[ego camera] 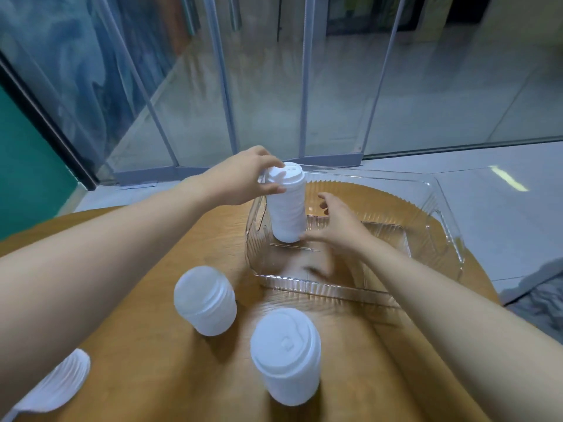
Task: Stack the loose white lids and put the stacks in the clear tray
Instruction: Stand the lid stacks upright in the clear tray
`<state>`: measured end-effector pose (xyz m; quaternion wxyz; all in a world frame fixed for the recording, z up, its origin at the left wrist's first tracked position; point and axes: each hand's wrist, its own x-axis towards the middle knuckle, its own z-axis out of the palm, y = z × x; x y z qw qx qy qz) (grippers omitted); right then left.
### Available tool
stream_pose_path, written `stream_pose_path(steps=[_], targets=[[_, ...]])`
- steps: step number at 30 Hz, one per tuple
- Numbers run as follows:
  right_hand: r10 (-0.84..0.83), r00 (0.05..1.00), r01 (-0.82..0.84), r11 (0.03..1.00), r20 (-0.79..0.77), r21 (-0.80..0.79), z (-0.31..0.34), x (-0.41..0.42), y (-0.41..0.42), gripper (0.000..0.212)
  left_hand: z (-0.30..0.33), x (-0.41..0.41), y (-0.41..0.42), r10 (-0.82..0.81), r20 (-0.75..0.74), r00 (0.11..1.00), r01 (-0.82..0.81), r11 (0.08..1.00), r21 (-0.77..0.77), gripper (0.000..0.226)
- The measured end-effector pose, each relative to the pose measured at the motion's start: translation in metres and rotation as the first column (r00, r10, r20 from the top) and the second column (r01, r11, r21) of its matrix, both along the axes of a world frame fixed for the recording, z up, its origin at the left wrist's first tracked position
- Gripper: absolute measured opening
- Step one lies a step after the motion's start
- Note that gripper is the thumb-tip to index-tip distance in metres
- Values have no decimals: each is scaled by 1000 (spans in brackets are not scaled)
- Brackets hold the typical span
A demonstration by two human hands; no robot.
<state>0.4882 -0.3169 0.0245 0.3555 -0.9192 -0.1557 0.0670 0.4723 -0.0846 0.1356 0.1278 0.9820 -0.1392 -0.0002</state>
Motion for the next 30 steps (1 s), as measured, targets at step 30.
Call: stream_pose_path(steps=[30], targets=[[-161,987,158,982,21,102,-69,-291,-8,91,-45,-288,-44,-175,20,984,176,982,-72,57]])
